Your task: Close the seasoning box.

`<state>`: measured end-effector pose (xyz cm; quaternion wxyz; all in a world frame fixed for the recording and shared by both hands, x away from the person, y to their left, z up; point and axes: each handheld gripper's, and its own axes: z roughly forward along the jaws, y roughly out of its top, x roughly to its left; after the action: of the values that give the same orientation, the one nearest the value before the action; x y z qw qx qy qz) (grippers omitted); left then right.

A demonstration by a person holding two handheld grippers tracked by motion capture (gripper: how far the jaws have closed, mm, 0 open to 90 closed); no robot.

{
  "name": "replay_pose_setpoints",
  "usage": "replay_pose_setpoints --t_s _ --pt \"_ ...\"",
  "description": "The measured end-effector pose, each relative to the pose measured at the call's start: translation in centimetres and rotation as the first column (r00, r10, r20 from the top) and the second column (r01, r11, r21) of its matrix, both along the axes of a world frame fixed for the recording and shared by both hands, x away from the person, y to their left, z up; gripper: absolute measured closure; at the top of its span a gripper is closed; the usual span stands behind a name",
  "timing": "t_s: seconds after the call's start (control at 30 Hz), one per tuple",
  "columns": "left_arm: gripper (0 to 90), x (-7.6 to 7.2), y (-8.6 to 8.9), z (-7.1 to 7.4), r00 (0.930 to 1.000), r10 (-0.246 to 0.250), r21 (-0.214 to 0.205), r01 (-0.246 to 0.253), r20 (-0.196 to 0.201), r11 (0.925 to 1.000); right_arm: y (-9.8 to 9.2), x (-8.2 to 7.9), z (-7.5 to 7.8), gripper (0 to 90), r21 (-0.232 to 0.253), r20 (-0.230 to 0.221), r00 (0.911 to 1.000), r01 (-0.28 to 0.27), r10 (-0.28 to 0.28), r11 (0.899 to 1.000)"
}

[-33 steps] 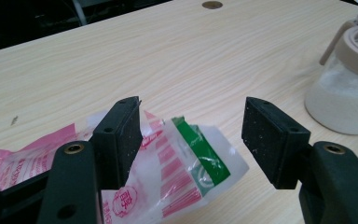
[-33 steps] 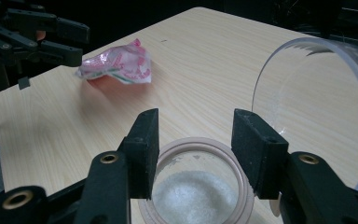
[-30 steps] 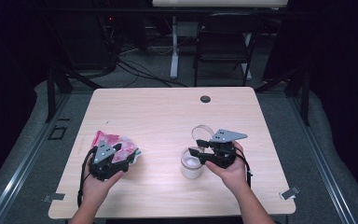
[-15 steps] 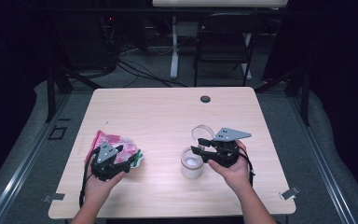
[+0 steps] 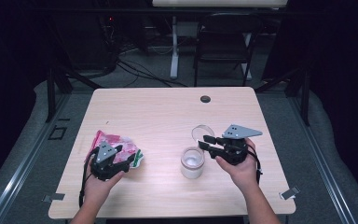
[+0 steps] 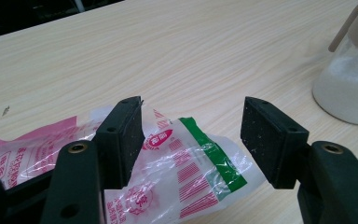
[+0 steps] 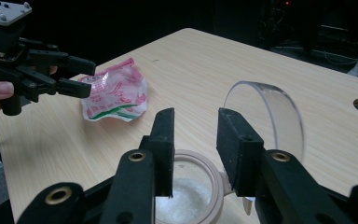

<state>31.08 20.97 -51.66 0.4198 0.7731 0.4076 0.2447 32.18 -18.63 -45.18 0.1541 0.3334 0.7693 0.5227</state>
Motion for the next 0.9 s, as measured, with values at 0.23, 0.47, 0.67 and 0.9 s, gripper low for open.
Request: replay_pose_setpoints --t_s 0.23,0.47,0.67,0.9 --pt "39.0 0.1 0.0 -0.1 1.0 0.003 -0.001 -0.003 -0.004 1.0 -0.8 0.0 0.4 71.3 -0.009 0.007 0.9997 0.023 -0.023 1.0" --pt "39.1 0.1 0.1 -0.1 1.0 0.004 0.002 -0.004 -0.005 1.0 -1.5 -0.1 0.9 75.1 -0.005 0.014 0.9993 0.035 -0.035 0.999" --pt "39.1 0.1 0.1 -0.1 1.0 0.003 0.004 -0.003 -0.005 1.0 -2.2 0.0 1.1 78.1 -0.003 0.015 0.9983 0.056 -0.056 0.998" --pt "39.2 0.1 0.2 -0.2 1.0 0.006 0.004 -0.006 -0.007 1.0 -3.0 0.1 1.1 87.5 -0.002 0.009 0.9973 0.074 -0.074 0.997"
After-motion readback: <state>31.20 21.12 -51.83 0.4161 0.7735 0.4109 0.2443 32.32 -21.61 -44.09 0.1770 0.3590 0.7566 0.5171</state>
